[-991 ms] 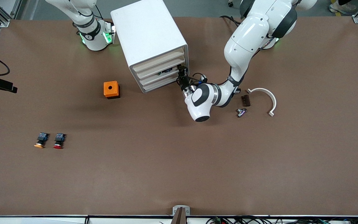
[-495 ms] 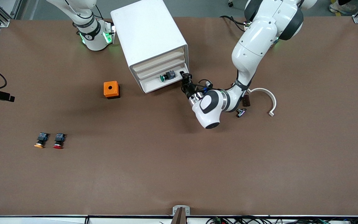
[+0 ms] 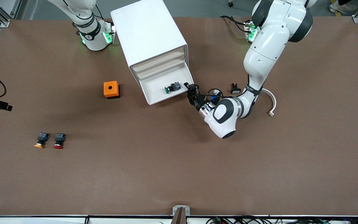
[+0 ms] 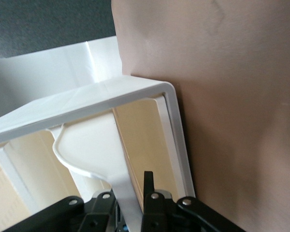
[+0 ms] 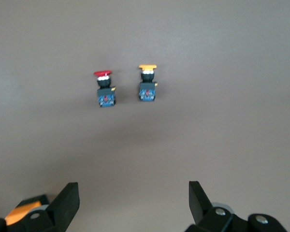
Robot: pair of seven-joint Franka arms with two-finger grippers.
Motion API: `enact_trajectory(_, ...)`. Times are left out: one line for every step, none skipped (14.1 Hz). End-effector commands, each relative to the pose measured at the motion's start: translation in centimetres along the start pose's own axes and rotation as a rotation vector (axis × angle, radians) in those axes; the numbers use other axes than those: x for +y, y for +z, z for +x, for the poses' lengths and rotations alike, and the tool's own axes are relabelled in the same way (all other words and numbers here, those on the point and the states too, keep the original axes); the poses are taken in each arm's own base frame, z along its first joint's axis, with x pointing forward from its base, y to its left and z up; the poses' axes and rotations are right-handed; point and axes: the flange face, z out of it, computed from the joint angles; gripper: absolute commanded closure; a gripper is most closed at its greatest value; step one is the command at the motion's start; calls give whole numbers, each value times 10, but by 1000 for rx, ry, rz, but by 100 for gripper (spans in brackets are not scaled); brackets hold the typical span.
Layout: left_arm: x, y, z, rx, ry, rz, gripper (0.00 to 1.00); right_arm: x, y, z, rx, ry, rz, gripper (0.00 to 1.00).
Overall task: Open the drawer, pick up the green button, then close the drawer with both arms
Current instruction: 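Reach the right gripper into the drawer while the left gripper draws back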
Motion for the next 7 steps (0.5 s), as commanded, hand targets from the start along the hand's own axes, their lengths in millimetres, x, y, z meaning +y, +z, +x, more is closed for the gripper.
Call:
enact_trajectory(-2, -21, -2, -58, -6, -8, 81, 3, 28, 0, 40, 5, -7, 0)
enact_trajectory(-1, -26, 0, -67, -7, -10, 81, 3, 37, 3, 49, 5, -9, 0)
enact_trajectory(0, -26, 1, -65, -8, -10, 80, 8, 46, 6, 55, 14, -9, 0)
enact_trajectory(1, -27, 1, -67, -9, -14, 77, 13, 56, 7, 61, 21, -10, 0)
enact_trajectory(1, -26, 1, -71, -11, -20, 62, 16, 67, 6, 72, 26, -12, 0)
enact_trajectory(2, -27, 0, -72, -10, -23, 49, 20, 79, 4, 88, 33, -14, 0)
enact_trajectory(3, -29, 1, -77, -12, -28, 18, 23, 89, 2, 100, 38, -16, 0)
